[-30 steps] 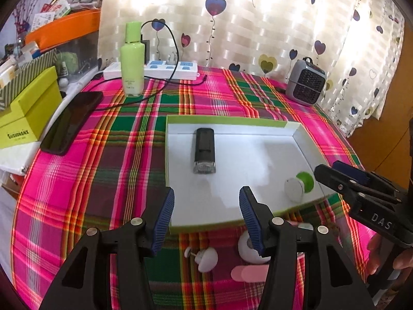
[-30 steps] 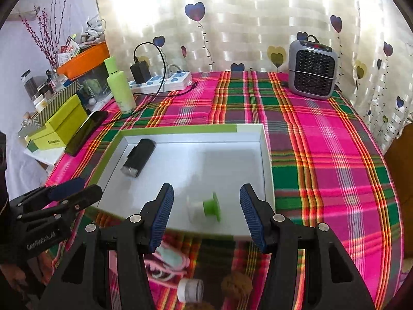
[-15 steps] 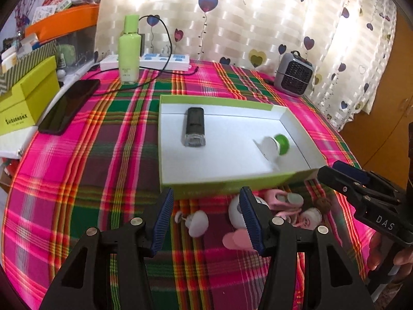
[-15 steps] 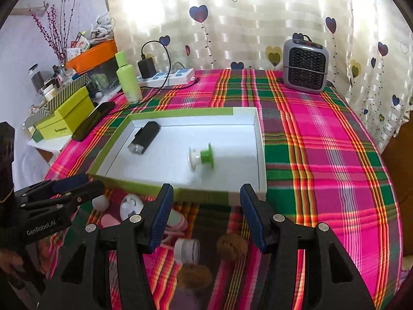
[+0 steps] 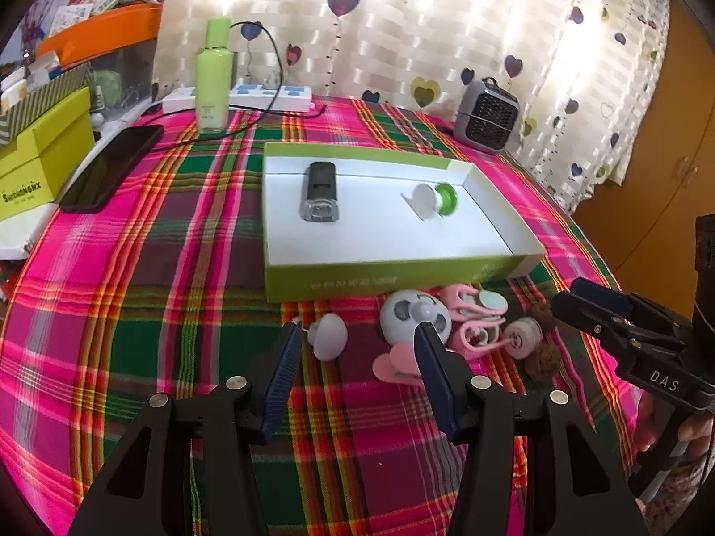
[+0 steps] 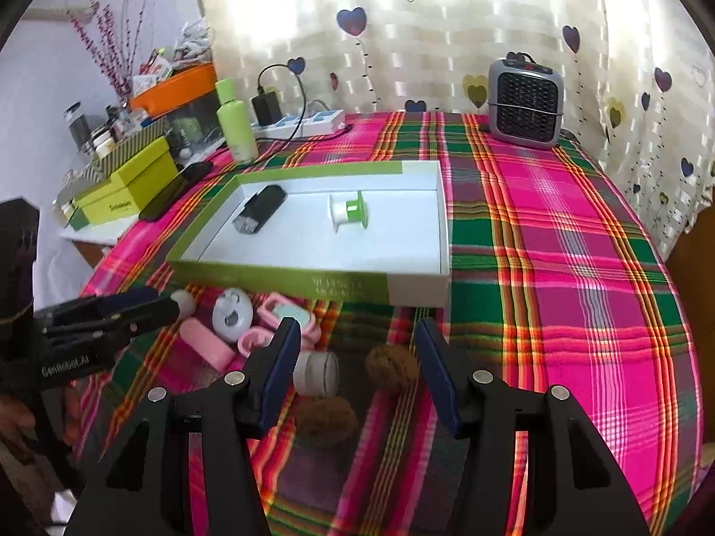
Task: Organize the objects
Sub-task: 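Withdraw both open tools from the box back toward the remaining objects, then reach the right tool to a brown walnut while the left tool reaches a pink clip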
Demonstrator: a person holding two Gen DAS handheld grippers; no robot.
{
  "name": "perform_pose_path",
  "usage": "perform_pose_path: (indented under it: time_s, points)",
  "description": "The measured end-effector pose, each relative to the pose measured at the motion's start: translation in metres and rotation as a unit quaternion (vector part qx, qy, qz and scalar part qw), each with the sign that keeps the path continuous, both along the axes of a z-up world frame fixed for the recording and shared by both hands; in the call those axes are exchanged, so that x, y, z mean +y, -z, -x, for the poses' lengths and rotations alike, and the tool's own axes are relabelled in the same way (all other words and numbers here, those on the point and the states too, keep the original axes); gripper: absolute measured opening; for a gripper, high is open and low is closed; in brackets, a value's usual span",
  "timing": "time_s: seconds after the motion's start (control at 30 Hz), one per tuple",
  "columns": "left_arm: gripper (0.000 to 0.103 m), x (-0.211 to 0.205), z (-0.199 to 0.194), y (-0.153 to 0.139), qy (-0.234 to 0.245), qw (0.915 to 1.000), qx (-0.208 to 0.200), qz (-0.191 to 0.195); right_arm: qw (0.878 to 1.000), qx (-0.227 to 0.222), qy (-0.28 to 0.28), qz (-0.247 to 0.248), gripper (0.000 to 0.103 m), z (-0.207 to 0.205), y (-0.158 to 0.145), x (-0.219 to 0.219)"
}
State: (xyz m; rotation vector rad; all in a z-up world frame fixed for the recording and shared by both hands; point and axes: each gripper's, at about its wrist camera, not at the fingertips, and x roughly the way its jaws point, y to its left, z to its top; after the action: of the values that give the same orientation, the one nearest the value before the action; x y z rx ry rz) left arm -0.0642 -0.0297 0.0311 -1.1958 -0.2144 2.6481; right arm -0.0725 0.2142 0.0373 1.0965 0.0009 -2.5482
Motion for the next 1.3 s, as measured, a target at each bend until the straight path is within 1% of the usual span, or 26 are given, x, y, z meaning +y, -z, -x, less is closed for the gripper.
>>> perform_pose_path:
  time_s: [0.13,0.2,0.27,0.43,0.57,0.8,1.0,1.07,1.2,1.3]
  points:
    - [0.052,0.008,-0.003,0.001,0.022,0.9998,0.004,-0.001,1.0,-0.013,-0.024,0.01,0.055,-0.008,0.006,0.001]
    - [0.052,0.013,-0.004,0.002,0.032,0.9995,0.004,-0.003,0.999,-0.014,-0.036,0.005,0.055,-0.013,0.009,-0.002]
    - [0.052,0.017,-0.004,0.002,0.041,0.9992,0.005,-0.005,0.999,-0.017,-0.041,0.0,0.055,-0.016,0.012,-0.004]
    - [0.052,0.026,-0.004,0.005,0.06,0.9981,0.002,-0.008,0.998,-0.027,-0.055,0.006,0.055,-0.021,0.018,-0.008]
    - [0.052,0.031,-0.007,0.008,0.08,0.9966,-0.003,-0.018,0.998,-0.034,-0.057,-0.004,0.055,-0.022,0.022,-0.012]
    - [0.052,0.039,-0.018,0.01,0.104,0.9943,-0.01,-0.021,0.998,-0.036,-0.044,-0.013,0.055,-0.021,0.024,-0.008]
    - [0.052,0.045,-0.03,0.01,0.128,0.9915,-0.015,-0.021,0.998,-0.037,-0.045,-0.016,0.055,-0.021,0.025,-0.008]
    - [0.052,0.044,-0.031,0.01,0.128,0.9915,-0.014,-0.015,0.998,-0.037,-0.044,-0.017,0.055,-0.021,0.026,-0.008]
    - [0.052,0.036,-0.023,0.008,0.112,0.9936,-0.009,-0.012,0.998,-0.043,-0.042,-0.016,0.055,-0.019,0.029,-0.008]
    - [0.052,0.036,-0.017,0.005,0.115,0.9933,-0.001,-0.009,0.998,-0.043,-0.04,-0.02,0.055,-0.018,0.031,-0.01]
